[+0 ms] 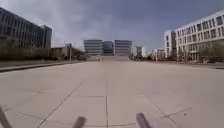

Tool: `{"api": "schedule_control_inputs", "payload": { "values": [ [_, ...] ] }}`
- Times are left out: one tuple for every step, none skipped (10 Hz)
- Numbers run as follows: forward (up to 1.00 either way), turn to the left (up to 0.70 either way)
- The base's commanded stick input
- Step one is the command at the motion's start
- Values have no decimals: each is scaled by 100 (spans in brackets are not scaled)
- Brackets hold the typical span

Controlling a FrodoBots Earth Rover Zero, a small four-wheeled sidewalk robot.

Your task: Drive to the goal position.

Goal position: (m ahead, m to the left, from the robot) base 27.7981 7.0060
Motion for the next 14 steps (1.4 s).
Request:
{"api": "schedule_control_inputs", "payload": {
  "values": [
    [100, 0],
    [100, 0],
    [100, 0],
    [100, 0],
    [100, 0],
    [100, 0],
    [100, 0],
    [100, 0],
    [100, 0],
    [100, 0],
    [100, 0],
    [100, 0],
    [100, 0],
    [100, 0]
  ]
}}
